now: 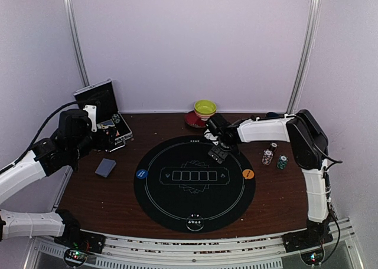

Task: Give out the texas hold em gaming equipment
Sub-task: Move the all-in button to the poker table mat.

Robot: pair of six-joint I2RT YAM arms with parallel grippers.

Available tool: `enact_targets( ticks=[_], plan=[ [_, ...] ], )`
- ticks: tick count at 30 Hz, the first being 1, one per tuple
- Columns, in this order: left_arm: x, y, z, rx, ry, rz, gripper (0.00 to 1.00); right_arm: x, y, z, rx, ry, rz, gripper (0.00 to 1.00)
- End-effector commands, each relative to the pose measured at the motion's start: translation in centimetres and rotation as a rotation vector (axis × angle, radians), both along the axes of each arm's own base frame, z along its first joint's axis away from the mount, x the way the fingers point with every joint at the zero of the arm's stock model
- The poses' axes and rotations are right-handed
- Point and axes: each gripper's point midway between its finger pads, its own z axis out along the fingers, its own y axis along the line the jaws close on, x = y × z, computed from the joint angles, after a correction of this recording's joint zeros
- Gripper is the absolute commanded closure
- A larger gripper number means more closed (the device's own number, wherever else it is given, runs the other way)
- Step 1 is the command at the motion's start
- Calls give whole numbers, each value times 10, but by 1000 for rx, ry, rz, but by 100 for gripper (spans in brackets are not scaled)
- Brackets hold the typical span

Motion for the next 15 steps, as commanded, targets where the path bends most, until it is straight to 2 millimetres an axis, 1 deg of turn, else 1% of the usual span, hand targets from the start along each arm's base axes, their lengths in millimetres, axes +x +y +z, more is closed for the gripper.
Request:
enact_targets(
  ticks=[1, 5, 7, 9, 11, 13, 15],
  plan=[
    [2, 2, 9, -13, -35, 3, 2, 6, -33, 0, -95, -14, -61, 0],
    [2, 2, 11, -14, -38, 4, 2, 12, -34, 11, -91, -55, -80, 0],
    [1, 2, 10, -14, -37, 3, 2, 10, -31, 15, -67, -49, -67, 0],
    [1, 2, 11, -15, -39, 3, 2, 4, -23, 21, -28, -24, -32, 0],
    [1, 2, 12, -16, -41, 4, 2, -1, -17, 36, 11, -13, 0, 0],
    [0, 6, 16, -13, -47, 23, 2, -6, -13, 59, 50, -20, 22, 0],
    [-2, 13, 21, -13, -50, 55, 2, -10, -13, 84, 88, -48, 32, 0]
  ],
)
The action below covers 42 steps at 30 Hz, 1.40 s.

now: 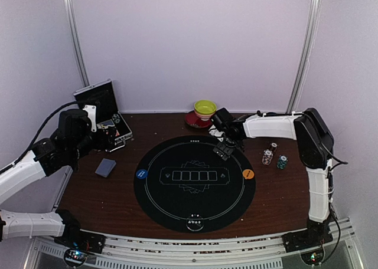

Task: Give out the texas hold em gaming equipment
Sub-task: Move the all-in button to the poker table mat, then pick up the pile of poker chips from the pile of poker chips.

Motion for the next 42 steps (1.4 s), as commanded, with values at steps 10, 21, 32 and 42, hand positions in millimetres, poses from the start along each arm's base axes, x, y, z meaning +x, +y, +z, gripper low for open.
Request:
enact_targets(
  ticks=[10, 21, 32, 42],
  plan=[
    [-25, 29, 18, -38, -7, 82, 2, -30, -60, 113, 297, 10, -61, 0],
    [-45, 27, -4, -49, 16, -9, 2, -45, -154, 98, 383, 18, -240, 0],
    [-49, 13, -1, -88, -2, -93, 2, -53, -191, 59, 322, 104, -310, 2],
    [-49, 11, -1, -104, -2, -113, 2, -49, -183, 35, 358, 155, -311, 7]
  ],
)
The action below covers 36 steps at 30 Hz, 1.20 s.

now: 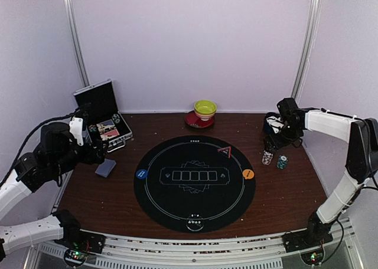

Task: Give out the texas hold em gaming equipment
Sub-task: Pick up the pile of poker chips from the pile of poker chips.

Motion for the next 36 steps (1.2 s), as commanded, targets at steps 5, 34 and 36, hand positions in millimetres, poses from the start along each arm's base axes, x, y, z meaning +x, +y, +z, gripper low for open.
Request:
enact_targets(
  ticks=[5, 34, 36],
  plan=[
    [5, 1, 9, -33, -43, -3, 2, 4, 6, -23, 25, 53, 1, 11],
    [8, 5, 8, -45, -38, 8, 2, 9, 20, -45, 24, 69, 4, 27],
    [8, 6, 8, -45, -38, 11, 2, 8, 22, -44, 24, 68, 11, 28]
  ],
)
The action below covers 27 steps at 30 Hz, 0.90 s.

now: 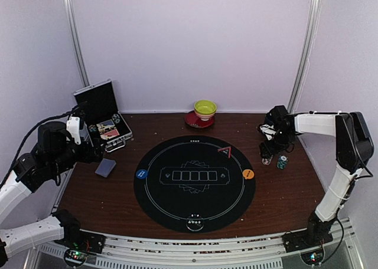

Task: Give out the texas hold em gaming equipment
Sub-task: Pick up the pile of poker chips from the pile of poker chips.

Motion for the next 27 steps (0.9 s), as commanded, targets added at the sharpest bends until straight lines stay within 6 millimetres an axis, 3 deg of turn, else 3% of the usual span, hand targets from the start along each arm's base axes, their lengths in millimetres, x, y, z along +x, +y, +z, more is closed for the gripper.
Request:
enact_targets(
  ticks=[1, 4, 27],
  plan=[
    [5, -1, 8, -20, -42, -1, 2, 4, 4, 4, -7, -29, -1, 30],
    [5, 0, 7, -21, -41, 1, 2, 3, 5, 3, -9, -27, 0, 35],
    [6, 1, 6, -16, -36, 7, 2, -2, -1, -3, -38, 2, -11, 44]
  ],
)
